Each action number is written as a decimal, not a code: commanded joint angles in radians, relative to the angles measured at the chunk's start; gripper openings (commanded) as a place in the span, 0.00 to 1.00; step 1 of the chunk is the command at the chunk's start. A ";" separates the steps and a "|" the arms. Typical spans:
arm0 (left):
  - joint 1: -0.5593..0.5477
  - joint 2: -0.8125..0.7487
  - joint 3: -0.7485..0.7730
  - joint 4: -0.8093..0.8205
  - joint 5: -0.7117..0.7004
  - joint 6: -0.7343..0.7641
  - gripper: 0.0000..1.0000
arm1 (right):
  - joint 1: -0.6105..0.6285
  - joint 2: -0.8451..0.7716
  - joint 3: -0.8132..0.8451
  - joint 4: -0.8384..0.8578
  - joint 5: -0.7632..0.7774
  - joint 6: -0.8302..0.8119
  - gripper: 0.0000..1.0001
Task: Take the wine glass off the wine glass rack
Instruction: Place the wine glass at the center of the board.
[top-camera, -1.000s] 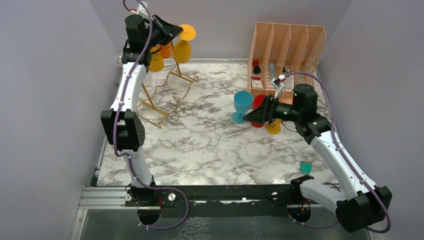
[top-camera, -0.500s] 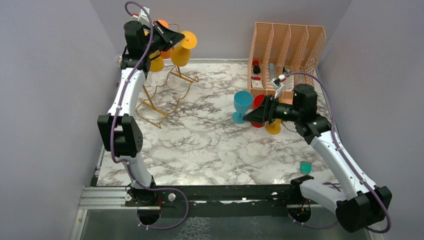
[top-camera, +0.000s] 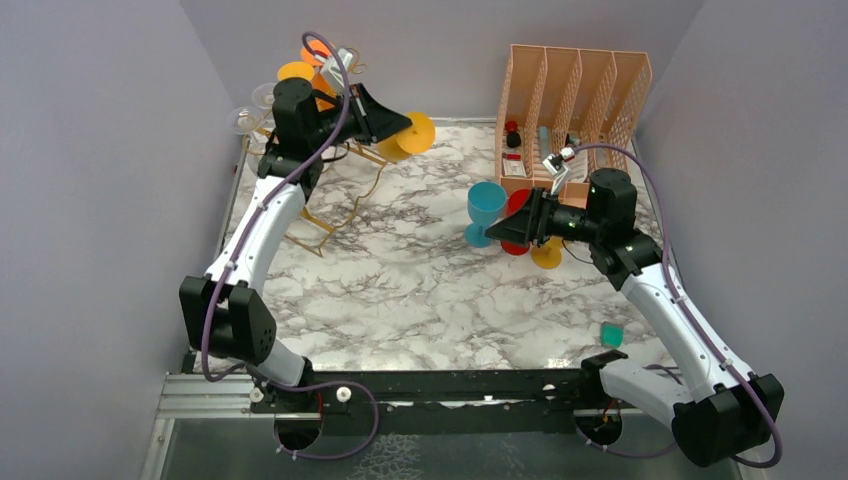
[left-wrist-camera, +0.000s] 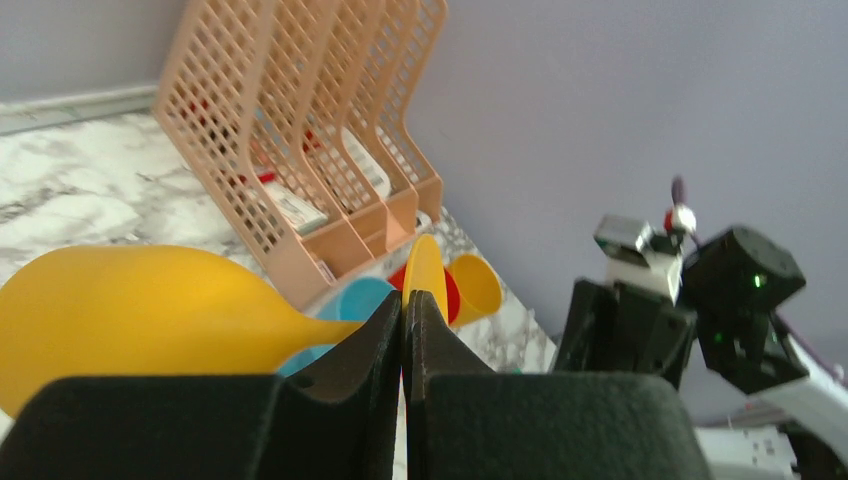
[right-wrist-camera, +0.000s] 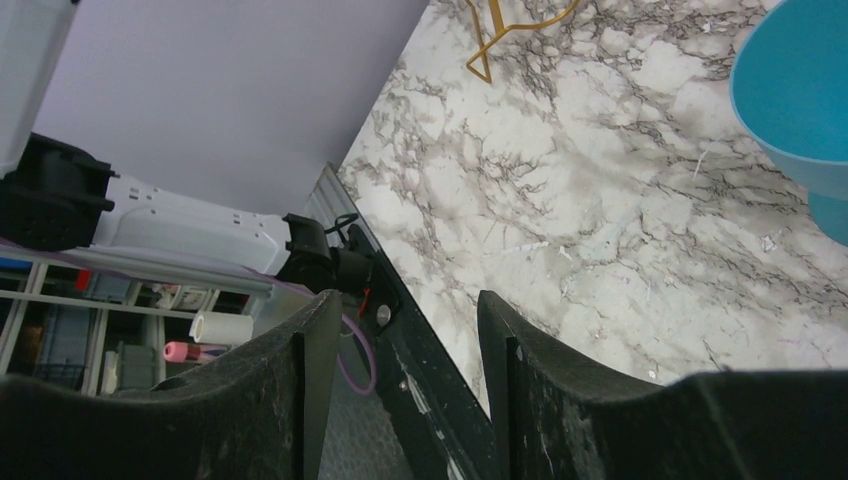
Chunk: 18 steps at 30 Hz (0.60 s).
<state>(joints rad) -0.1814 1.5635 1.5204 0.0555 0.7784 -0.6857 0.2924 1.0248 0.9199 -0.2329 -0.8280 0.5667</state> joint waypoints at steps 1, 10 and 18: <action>-0.059 -0.123 -0.144 0.037 0.038 0.112 0.00 | -0.006 -0.021 -0.027 0.084 -0.027 0.051 0.56; -0.129 -0.324 -0.418 0.071 0.044 0.139 0.00 | -0.006 -0.008 -0.064 0.227 -0.129 0.148 0.55; -0.242 -0.462 -0.600 0.145 -0.009 0.076 0.00 | 0.046 0.049 -0.062 0.351 -0.186 0.202 0.56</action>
<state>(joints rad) -0.3756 1.1702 0.9848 0.1085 0.7959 -0.5785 0.3019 1.0416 0.8421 0.0380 -0.9638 0.7536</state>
